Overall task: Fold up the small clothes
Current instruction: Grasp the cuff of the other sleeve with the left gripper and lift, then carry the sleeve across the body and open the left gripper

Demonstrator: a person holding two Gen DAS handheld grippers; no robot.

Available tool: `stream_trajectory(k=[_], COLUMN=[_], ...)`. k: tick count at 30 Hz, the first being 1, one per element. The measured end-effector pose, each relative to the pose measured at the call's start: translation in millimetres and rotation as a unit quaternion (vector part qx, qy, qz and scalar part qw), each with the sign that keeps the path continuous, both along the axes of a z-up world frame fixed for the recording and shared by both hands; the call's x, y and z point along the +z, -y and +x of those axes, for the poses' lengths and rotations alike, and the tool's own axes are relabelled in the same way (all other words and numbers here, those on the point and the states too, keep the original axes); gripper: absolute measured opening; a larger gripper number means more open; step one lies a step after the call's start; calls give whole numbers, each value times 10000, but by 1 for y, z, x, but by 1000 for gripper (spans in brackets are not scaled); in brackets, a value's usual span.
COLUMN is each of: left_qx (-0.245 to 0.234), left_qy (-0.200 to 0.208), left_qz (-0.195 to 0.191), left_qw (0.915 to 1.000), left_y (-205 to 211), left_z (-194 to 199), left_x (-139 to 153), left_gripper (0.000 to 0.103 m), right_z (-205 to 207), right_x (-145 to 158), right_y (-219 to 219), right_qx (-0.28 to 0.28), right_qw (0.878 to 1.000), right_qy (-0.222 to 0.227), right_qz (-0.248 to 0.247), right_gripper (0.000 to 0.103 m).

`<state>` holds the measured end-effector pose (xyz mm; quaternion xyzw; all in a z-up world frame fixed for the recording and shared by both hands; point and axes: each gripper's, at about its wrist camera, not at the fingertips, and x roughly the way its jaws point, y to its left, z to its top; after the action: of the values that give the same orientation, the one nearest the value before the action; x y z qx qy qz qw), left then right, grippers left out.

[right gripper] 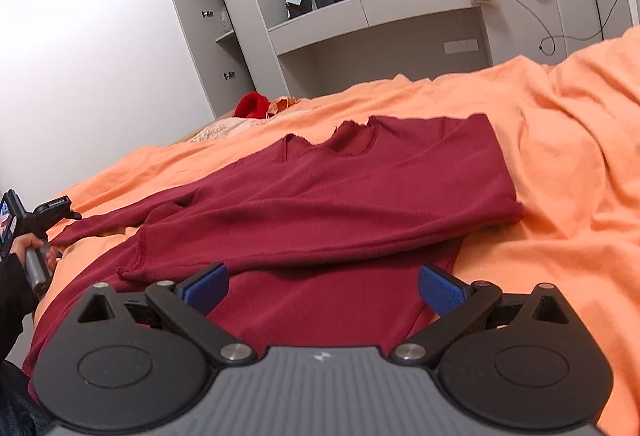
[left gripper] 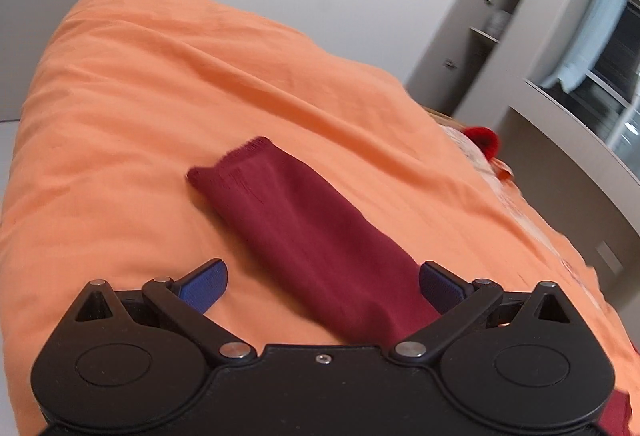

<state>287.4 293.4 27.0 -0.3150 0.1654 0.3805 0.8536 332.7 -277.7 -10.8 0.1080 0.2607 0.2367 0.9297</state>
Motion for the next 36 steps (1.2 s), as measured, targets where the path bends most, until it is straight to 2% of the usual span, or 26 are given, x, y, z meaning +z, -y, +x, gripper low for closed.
stream_trajectory(k=[2, 5, 7, 8, 10, 13, 19, 22, 25, 28, 31, 36], left_qx=[298, 634, 866, 934, 911, 914, 549, 92, -620, -1414, -2157, -3231], left_qy=[24, 155, 233, 275, 432, 667, 1383, 1780, 2084, 2261, 2349, 2143], left_qz=[43, 53, -87, -202, -393, -381, 147, 340, 588, 1003, 1415, 1938], left_qw=[9995, 9979, 9959, 9950, 9941, 9928, 9888, 9834, 9743, 9586, 9372, 9012], left_y=[-5, -15, -22, -27, -34, -32, -6, 16, 50, 93, 146, 231], left_z=[2, 4, 3, 3, 1, -3, -10, -12, -10, -5, -1, 11], left_x=[0, -1, -4, -5, -7, -1, 35, 57, 81, 101, 114, 109], left_gripper=[90, 65, 23, 15, 6, 5, 4, 4, 4, 4, 4, 4], right_z=[0, 1, 1, 2, 2, 4, 5, 4, 4, 3, 1, -2], right_x=[-3, -6, -8, -9, -11, -12, -12, -12, -12, -12, -11, -8], right_y=[-1, -2, -3, -2, -1, 0, 2, 0, 1, 2, 4, 5], right_qx=[57, 103, 118, 135, 152, 156, 137, 124, 113, 93, 73, 28], right_qw=[10000, 9999, 9999, 9998, 9997, 9995, 9995, 9995, 9995, 9994, 9994, 9994], right_qy=[-8, -45, -88, -107, -126, -169, -167, -149, -139, -120, -63, 24], right_qz=[37, 51, 53, 67, 118, 199, 240, 239, 274, 321, 344, 352], right_gripper=[103, 103, 103, 103, 103, 103, 103, 103, 103, 103, 103, 103])
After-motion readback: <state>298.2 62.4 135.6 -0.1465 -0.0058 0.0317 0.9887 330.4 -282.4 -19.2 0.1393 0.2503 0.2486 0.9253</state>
